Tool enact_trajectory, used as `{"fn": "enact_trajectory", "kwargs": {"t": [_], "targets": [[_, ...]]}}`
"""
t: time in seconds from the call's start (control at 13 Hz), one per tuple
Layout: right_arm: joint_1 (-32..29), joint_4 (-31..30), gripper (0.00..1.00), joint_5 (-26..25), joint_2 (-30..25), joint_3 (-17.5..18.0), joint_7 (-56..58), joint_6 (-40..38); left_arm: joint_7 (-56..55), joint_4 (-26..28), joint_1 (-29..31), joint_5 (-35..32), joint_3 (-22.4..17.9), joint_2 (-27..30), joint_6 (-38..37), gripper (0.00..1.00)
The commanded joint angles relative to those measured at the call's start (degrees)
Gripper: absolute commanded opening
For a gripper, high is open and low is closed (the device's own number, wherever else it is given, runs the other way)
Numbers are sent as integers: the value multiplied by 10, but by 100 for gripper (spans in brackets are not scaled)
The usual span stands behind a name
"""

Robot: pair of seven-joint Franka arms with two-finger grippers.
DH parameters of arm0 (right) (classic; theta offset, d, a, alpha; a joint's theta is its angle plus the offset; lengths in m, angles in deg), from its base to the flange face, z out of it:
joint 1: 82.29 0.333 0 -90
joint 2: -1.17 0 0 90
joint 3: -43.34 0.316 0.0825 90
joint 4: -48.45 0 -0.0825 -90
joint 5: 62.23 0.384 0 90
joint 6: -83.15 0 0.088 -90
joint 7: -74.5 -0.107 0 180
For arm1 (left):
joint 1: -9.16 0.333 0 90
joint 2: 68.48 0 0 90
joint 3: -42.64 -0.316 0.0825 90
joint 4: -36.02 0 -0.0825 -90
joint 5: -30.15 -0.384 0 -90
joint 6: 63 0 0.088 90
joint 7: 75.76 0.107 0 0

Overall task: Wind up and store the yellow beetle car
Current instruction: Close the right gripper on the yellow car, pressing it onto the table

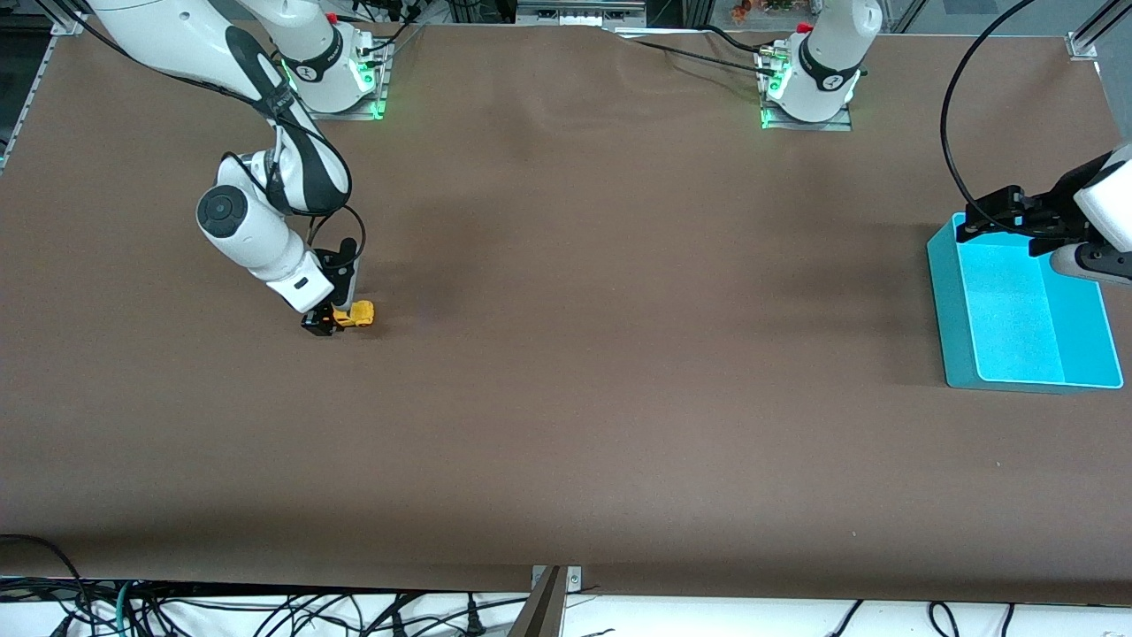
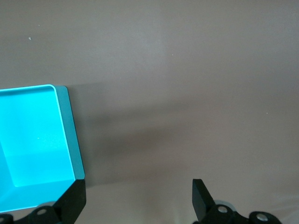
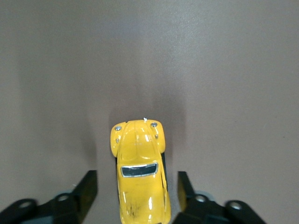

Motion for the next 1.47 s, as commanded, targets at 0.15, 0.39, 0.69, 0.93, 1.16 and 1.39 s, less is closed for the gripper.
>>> {"fn": "enact_trajectory", "kwargs": {"t": [0.15, 0.39, 0.69, 0.93, 1.16, 1.39], "targets": [[-7, 2, 12, 1, -1, 5, 11, 7, -1, -16, -2, -11, 1, -7, -5, 100], [-7, 2, 5, 1, -8, 15, 32, 5, -1, -16, -3, -11, 1, -7, -5, 100], [-7, 2, 5, 2, -11, 18, 72, 6, -1, -15, -2, -13, 1, -7, -5, 100], [-9, 2, 5, 4, 3, 18, 73, 17, -1, -15, -3, -13, 1, -7, -5, 100], [-24, 1, 5, 4, 18, 18, 76, 24, 0, -15, 2, -12, 0, -9, -5, 100], [-45, 0, 5, 4, 28, 17, 98, 30, 0, -15, -2, -11, 0, -11, -5, 100]]}}
